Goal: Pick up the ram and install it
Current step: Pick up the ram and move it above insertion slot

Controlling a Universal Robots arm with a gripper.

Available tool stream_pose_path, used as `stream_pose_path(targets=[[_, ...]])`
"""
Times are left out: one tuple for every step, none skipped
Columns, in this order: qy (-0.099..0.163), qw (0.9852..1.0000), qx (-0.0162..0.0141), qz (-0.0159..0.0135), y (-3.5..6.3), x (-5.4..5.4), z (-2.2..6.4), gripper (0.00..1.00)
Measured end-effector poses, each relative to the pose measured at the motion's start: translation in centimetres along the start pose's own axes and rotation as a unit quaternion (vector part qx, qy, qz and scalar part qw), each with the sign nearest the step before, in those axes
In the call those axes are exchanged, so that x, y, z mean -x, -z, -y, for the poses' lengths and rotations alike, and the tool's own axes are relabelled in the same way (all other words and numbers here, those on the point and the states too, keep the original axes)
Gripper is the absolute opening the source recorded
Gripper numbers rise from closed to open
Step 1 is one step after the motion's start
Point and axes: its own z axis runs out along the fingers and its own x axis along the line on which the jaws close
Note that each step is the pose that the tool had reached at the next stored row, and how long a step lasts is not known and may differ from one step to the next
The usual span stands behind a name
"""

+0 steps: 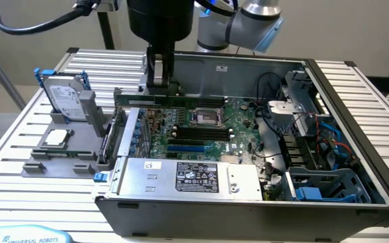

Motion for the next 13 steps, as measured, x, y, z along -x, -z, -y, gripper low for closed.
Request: stream_pose_path(targets=[[0.0,1.0,0.0,0.0001,-0.05,0.0,0.47,0.13],[0.0,1.0,0.0002,0.0,-0.09,0.0,0.92,0.13],[0.0,1.0,0.0003,0.0001,-0.15,0.1,1.4,0.13],[0.0,1.0,0.0003,0.0,-0.23,0.1,1.87,0.13],[0.0,1.0,0.0003,0.0,-0.34,0.2,2.31,0.13],[0.0,1.0,0.0003,0.0,-0.48,0.3,2.78,0.13],[0.0,1.0,0.0003,0.0,-0.62,0.4,3.24,0.13],[0.0,1.0,0.0003,0.0001,-0.78,0.5,3.72,0.13],[0.0,1.0,0.0003,0.0,-0.93,0.6,4.17,0.13],[0.0,1.0,0.0003,0.0001,-1.1,0.7,4.63,0.13],[0.0,1.0,0.0003,0.0,-1.27,0.9,5.1,0.13],[0.0,1.0,0.0003,0.0001,-1.45,1.1,5.54,0.13],[0.0,1.0,0.0004,0.0,-1.62,1.4,5.95,0.13]])
